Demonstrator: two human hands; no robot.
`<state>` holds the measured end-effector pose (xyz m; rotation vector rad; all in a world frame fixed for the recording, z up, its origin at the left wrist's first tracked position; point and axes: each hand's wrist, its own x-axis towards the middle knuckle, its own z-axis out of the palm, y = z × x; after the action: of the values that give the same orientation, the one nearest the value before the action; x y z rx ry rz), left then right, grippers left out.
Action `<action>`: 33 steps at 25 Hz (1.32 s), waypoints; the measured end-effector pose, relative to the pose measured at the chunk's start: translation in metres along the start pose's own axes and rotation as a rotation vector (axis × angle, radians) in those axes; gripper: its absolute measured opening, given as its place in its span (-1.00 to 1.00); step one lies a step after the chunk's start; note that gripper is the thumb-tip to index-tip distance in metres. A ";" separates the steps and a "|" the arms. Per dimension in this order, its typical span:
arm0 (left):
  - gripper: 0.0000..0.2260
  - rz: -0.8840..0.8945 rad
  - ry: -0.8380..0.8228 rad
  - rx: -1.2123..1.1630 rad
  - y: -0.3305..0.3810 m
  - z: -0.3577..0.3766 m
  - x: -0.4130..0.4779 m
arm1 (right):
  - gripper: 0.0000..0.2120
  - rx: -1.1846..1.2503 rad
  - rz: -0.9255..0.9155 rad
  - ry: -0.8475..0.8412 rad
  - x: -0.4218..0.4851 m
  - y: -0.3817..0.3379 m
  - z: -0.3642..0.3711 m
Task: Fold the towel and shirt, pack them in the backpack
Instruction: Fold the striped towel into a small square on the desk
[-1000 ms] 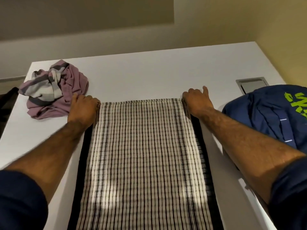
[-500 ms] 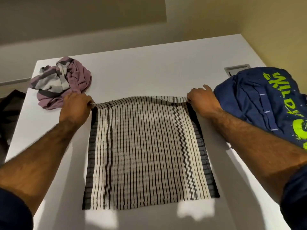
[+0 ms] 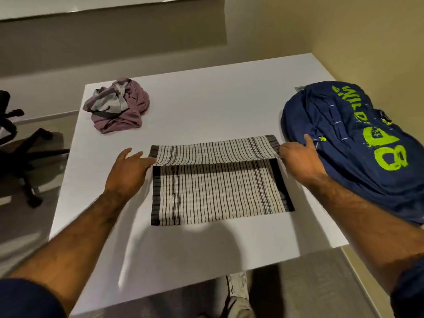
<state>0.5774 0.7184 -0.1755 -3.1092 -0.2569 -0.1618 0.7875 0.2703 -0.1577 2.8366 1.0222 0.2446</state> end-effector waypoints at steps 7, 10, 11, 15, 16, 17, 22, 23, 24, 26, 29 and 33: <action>-0.56 0.070 0.043 -0.022 0.031 -0.005 -0.072 | -0.76 -0.024 0.040 0.072 -0.067 -0.009 -0.002; -0.60 0.073 0.022 -0.029 0.038 0.000 -0.095 | -0.76 -0.024 0.035 0.042 -0.090 -0.014 0.007; -0.62 0.071 0.009 -0.033 0.040 0.001 -0.102 | -0.73 -0.024 0.026 0.019 -0.099 -0.017 0.011; -0.72 0.061 -0.081 -0.093 0.045 0.008 -0.124 | -0.61 -0.049 0.017 -0.133 -0.124 -0.024 0.021; -0.74 0.054 -0.109 -0.123 0.046 0.009 -0.130 | -0.58 -0.052 0.024 -0.175 -0.129 -0.026 0.022; -0.66 0.030 -0.139 -0.161 0.048 0.010 -0.137 | -0.56 -0.052 0.044 -0.211 -0.133 -0.028 0.024; -0.38 -0.060 -0.125 -0.271 0.092 0.015 -0.128 | -0.48 0.121 0.207 -0.185 -0.124 -0.068 0.027; -0.42 -0.063 -0.122 -0.292 0.107 0.019 -0.118 | -0.43 0.175 0.196 -0.174 -0.113 -0.089 0.026; -0.47 -0.064 -0.125 -0.312 0.123 0.024 -0.105 | -0.40 0.241 0.178 -0.166 -0.100 -0.114 0.024; -0.52 -0.056 -0.121 -0.343 0.154 0.033 -0.075 | -0.41 0.373 0.137 -0.151 -0.072 -0.165 0.023; -0.49 -0.035 -0.115 -0.303 0.173 0.051 -0.035 | -0.43 0.450 0.079 -0.193 -0.037 -0.213 0.032; -0.45 -0.023 -0.103 -0.268 0.163 0.087 -0.016 | -0.43 0.432 0.001 -0.142 -0.028 -0.209 0.064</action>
<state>0.5971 0.5574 -0.2654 -3.3867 -0.2955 -0.0388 0.6484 0.4092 -0.2583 3.1699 1.1628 -0.2018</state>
